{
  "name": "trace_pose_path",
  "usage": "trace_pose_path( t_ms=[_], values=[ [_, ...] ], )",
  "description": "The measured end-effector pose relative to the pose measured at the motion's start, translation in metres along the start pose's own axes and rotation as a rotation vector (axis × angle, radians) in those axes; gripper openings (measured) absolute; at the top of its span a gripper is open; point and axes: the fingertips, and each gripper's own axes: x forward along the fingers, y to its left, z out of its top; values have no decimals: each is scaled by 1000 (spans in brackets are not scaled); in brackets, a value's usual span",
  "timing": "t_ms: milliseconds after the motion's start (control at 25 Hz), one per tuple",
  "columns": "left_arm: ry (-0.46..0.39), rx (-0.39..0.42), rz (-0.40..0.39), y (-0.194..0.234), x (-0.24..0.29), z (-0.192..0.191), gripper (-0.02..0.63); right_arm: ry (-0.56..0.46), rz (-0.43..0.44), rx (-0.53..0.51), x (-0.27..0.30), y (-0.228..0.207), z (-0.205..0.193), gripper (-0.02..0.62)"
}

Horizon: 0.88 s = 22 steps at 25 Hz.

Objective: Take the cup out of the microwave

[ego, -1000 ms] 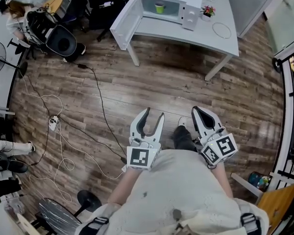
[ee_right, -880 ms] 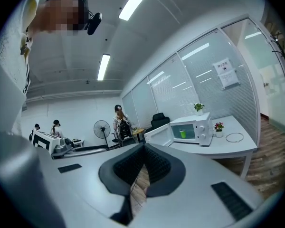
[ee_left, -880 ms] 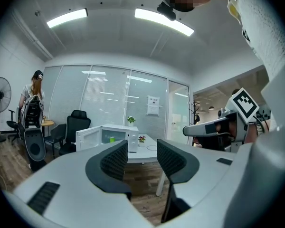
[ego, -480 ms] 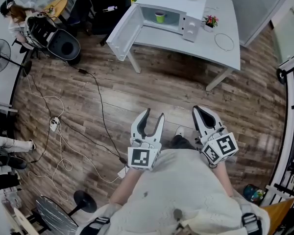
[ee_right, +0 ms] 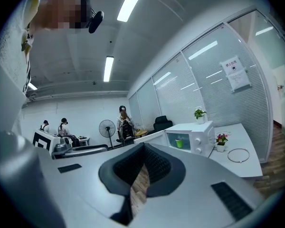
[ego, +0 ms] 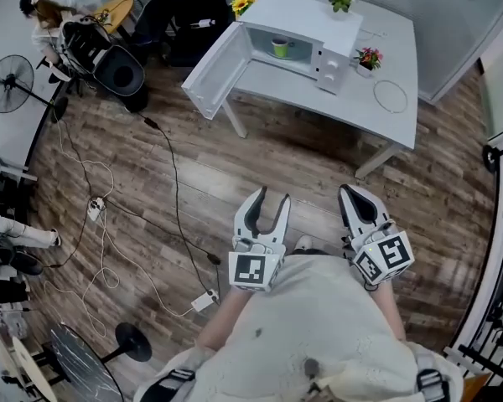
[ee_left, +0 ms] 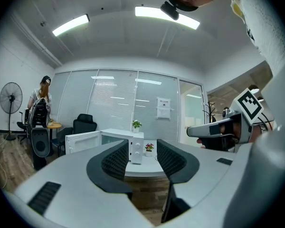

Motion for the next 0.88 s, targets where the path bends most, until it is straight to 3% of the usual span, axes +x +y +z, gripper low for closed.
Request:
trace_pose_path(
  t_ms=[280, 880],
  values=[
    [18, 5, 44, -15, 28, -3, 193, 5, 14, 16, -2, -38, -2, 8],
    [38, 42, -24, -14, 84, -16, 216, 9, -38, 60, 23, -84, -3, 8]
  ],
)
